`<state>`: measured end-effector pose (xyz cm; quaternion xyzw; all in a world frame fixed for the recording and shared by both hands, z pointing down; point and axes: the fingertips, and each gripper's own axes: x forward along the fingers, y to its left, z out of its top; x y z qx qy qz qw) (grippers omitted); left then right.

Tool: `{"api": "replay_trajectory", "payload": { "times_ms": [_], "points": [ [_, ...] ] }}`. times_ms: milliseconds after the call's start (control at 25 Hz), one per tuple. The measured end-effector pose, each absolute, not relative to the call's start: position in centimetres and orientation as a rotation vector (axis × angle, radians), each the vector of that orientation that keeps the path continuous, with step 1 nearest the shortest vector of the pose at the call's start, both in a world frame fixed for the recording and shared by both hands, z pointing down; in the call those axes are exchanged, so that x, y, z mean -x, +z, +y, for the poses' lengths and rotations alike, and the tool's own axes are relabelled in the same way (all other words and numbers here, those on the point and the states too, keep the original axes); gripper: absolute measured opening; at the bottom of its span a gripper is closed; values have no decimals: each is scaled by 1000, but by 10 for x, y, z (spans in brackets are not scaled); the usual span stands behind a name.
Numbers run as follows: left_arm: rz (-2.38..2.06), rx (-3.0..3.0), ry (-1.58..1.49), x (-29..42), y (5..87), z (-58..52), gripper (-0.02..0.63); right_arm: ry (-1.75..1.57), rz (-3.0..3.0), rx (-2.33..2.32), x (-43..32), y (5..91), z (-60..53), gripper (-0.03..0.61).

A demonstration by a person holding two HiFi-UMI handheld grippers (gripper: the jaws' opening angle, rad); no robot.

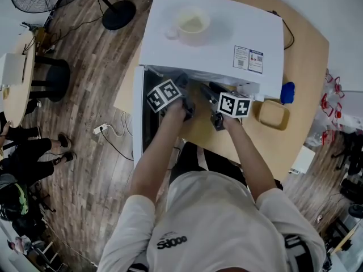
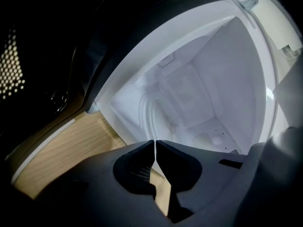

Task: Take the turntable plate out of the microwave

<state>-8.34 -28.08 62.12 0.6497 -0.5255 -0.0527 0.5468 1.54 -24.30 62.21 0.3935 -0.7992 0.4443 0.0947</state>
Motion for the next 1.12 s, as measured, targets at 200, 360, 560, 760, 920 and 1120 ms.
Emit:
{"api": "replay_trajectory", "payload": {
  "times_ms": [200,360,560,760,920,1120],
  "points": [
    [-1209,-1556,-135,76,620,-273,15,1523,-2378,-1229,-17,619,-246,179],
    [-1187,-1592,-121,68,613,-270,15,1696,-2351,-1286,-14,621,-253,179],
    [-1182,-1537,-189,72,620,-271,79,1885,-2293,-1375,-16,626,-258,136],
    [-1206,-1615,-164,74,614,-274,101,1893,-2282,-1404,-17,626,-257,135],
    [-1151,-1607,-137,62,621,-271,103,1967,-2210,-1455,-22,633,-258,77],
    [-1137,-1597,-156,58,622,-273,101,2061,-2164,-1499,-24,633,-258,74]
  ]
}}
